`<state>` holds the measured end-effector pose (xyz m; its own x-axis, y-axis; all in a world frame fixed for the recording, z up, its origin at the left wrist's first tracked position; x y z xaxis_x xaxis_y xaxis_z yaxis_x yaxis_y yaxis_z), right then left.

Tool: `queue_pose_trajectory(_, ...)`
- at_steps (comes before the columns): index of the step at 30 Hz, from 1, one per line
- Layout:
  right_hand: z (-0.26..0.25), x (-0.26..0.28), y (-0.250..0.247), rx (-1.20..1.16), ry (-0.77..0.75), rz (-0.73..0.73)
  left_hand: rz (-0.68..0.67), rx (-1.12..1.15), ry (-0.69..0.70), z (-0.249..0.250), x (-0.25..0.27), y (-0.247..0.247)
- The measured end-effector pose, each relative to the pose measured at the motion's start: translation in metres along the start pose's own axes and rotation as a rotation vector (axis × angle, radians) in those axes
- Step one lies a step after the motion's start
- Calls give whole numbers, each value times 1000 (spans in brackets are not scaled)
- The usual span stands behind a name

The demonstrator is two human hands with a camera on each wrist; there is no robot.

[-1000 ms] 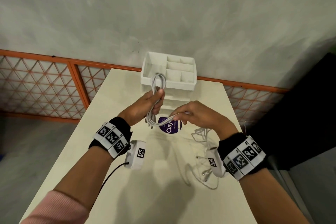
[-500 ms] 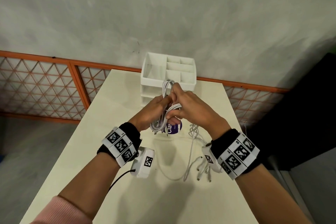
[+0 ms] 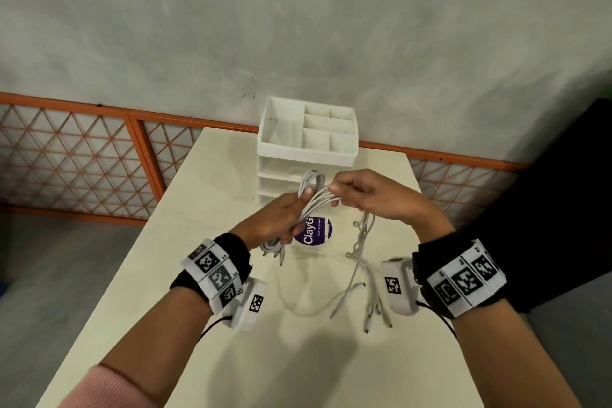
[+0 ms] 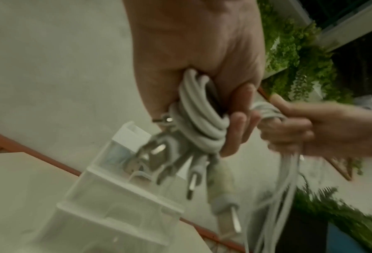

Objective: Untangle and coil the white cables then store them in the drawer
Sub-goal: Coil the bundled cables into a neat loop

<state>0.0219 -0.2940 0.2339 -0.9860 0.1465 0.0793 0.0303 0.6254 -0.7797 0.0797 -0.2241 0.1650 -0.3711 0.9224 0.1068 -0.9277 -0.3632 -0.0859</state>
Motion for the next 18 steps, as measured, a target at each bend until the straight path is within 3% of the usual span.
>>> queue_pose_trajectory(7, 2, -11, -28, -134, 99, 265, -112, 109, -34, 6, 9, 39)
queue_pose_trajectory(10, 0, -15, -26, 24, 137, 273, -76, 20, -48, 0, 7, 40)
queue_pose_trajectory(13, -1, -14, -36, 357, 192, 361, -61, 79, -37, -2, 7, 39)
queue_pose_trajectory(15, 4, -13, -40, 454, 229, 387, -34, 120, -23, 2, 7, 32)
queue_pose_trajectory(18, 30, -10, -30, 8, 179, 247, 1, 141, 23, 8, 11, 16)
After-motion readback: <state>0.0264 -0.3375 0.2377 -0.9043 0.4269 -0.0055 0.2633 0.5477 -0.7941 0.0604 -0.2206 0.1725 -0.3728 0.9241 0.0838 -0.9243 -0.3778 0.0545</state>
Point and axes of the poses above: each hand's wrist, its own x-axis away from the middle knuckle, its own y-axis out of the palm, z = x × y, the point moved 10 cm from there along -x, towards the middle knuckle, and after that the axes turned 11 degrees about x, right-handed, at the moved point
